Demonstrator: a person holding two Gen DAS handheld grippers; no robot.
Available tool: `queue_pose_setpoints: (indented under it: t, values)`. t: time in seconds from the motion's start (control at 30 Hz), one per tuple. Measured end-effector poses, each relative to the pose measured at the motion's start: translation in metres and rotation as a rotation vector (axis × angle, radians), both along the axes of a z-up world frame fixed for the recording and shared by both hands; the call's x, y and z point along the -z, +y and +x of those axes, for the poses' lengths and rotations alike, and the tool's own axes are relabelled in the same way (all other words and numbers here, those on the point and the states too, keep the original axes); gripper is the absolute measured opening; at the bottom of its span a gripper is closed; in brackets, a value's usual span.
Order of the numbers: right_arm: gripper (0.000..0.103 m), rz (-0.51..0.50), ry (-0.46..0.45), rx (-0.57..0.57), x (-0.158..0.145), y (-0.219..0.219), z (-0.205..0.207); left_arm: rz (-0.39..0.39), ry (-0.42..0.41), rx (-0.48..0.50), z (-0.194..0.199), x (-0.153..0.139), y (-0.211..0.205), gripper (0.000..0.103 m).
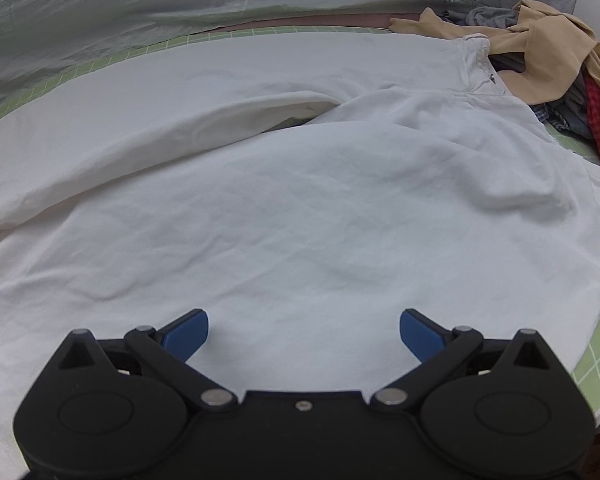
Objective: Fold clothes
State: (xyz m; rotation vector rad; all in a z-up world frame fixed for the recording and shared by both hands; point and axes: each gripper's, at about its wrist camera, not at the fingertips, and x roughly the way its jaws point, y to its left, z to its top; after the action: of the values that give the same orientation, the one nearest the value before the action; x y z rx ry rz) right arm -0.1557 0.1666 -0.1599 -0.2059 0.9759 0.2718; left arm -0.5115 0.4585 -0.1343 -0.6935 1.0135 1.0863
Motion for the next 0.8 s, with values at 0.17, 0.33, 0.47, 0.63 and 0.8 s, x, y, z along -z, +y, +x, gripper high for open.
queue_pose_setpoints:
  t: [0.17, 0.33, 0.47, 0.63, 0.8]
  values:
    - [0.103, 0.006, -0.005, 0.007, -0.004, -0.008, 0.008, 0.057, -0.108, -0.082, -0.004, -0.036, 0.02, 0.029]
    - [0.103, 0.029, -0.035, 0.009, -0.018, -0.008, 0.029, 0.155, -0.167, -0.073, 0.022, -0.067, 0.05, 0.041]
    - [0.103, 0.051, -0.069, 0.014, -0.032, -0.005, 0.049, 0.153, -0.169, -0.03, 0.065, -0.065, 0.074, 0.047]
    - [0.103, 0.063, -0.118, 0.023, -0.049, 0.001, 0.091, 0.164, -0.179, 0.078, 0.135, -0.058, 0.106, 0.061]
    - [0.103, 0.06, -0.15, 0.023, -0.056, 0.017, 0.158, 0.179, -0.156, 0.159, 0.211, -0.045, 0.151, 0.061]
